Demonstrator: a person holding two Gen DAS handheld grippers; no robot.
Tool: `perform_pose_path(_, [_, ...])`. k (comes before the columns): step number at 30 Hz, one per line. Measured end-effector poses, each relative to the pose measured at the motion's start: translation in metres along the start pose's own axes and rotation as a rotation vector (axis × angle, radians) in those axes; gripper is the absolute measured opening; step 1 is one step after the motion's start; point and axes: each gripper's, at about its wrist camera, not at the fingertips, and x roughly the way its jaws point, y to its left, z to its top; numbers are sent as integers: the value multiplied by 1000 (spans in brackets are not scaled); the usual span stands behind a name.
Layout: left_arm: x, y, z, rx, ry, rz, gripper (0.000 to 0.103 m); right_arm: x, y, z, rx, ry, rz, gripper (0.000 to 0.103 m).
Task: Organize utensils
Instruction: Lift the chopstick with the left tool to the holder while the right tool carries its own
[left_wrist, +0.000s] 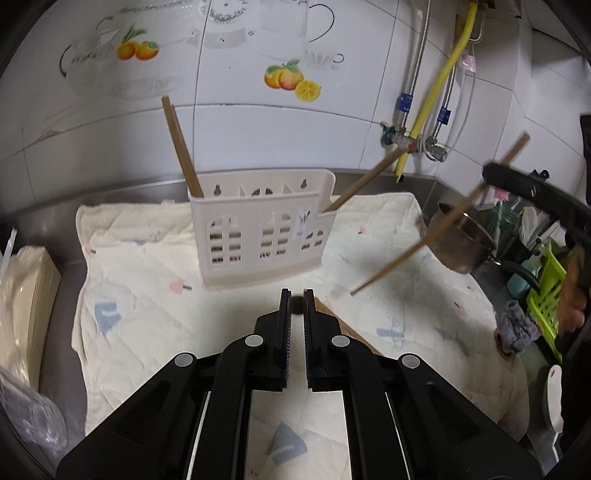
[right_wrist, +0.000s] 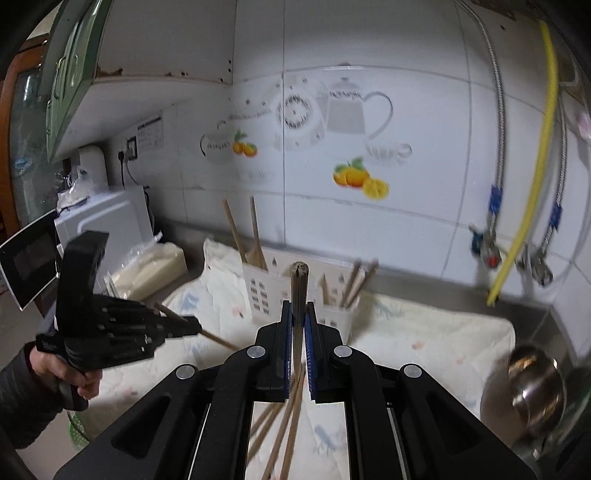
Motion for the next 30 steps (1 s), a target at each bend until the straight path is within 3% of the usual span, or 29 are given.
perform_pose_path(5, [-3, 2, 22, 23, -9, -3, 5, 9, -7, 37, -3, -19, 19, 6])
perform_pose_path(15, [-40, 2, 76, 69, -91, -21, 5, 28, -23, 87, -8, -58, -38, 6])
perform_pose_path(23, [-83, 1, 129, 114, -221, 7, 5, 61, -33, 88, 3, -13, -80, 6])
perform_pose_path(30, [-82, 13, 165, 98, -293, 68, 5, 94, -36, 75, 14, 55, -74, 6])
